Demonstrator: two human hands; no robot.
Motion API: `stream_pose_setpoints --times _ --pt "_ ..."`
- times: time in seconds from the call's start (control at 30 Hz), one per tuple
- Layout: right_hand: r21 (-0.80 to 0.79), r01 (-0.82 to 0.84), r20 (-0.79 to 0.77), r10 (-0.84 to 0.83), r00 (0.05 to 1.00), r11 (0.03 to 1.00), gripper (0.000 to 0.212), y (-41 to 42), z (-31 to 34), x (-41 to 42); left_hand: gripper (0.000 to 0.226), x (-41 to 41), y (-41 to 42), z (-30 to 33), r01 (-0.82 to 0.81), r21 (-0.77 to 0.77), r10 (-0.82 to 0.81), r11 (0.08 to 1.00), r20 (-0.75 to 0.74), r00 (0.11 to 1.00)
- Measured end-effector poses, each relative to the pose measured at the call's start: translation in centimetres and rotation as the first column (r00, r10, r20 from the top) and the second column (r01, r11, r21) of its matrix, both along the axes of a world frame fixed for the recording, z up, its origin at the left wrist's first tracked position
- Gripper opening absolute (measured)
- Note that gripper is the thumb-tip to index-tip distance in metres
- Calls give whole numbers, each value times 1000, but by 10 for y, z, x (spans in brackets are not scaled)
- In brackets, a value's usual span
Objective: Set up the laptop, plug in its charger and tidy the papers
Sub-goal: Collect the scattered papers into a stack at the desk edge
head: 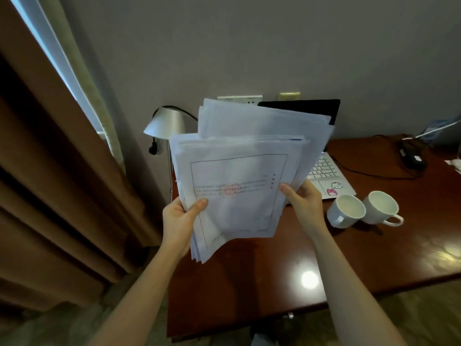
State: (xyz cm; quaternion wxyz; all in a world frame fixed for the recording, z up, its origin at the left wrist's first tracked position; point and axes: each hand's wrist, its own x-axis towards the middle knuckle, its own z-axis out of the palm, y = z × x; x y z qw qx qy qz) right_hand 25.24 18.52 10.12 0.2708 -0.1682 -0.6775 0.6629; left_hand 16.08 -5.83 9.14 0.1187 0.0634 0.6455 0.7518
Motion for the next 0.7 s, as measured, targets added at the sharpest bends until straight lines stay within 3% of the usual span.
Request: stream_pose_setpoints --times 0.13,0.23,0.3,0.4,0.53,0.63,0.7 --pt "-35 -37 3 37 999 999 16 12 8 -4 25 -3 0 -2 51 133 -63 990 89 994" --pt "-42 -166 93 169 981 985 17 24 15 -9 27 -12 -2 0 124 256 -159 959 119 980" --pt "-36 -215 153 218 964 976 21 27 17 -13 31 -20 -4 4 187 266 -226 946 123 966" --pt "-51 -186 107 190 976 981 19 21 22 -23 35 -28 -3 14 243 201 -259 949 58 964" --pt "-25 -131 91 132 987 991 28 1 27 -33 35 -28 13 30 41 34 -39 999 -76 996" --pt "-12 -136 82 136 987 991 10 -5 30 -32 28 -26 22 37 -93 32 97 995 -159 983" --pt "-27 -162 64 164 984 986 15 -1 31 -28 28 -25 23 42 -96 51 104 994 -182 978"
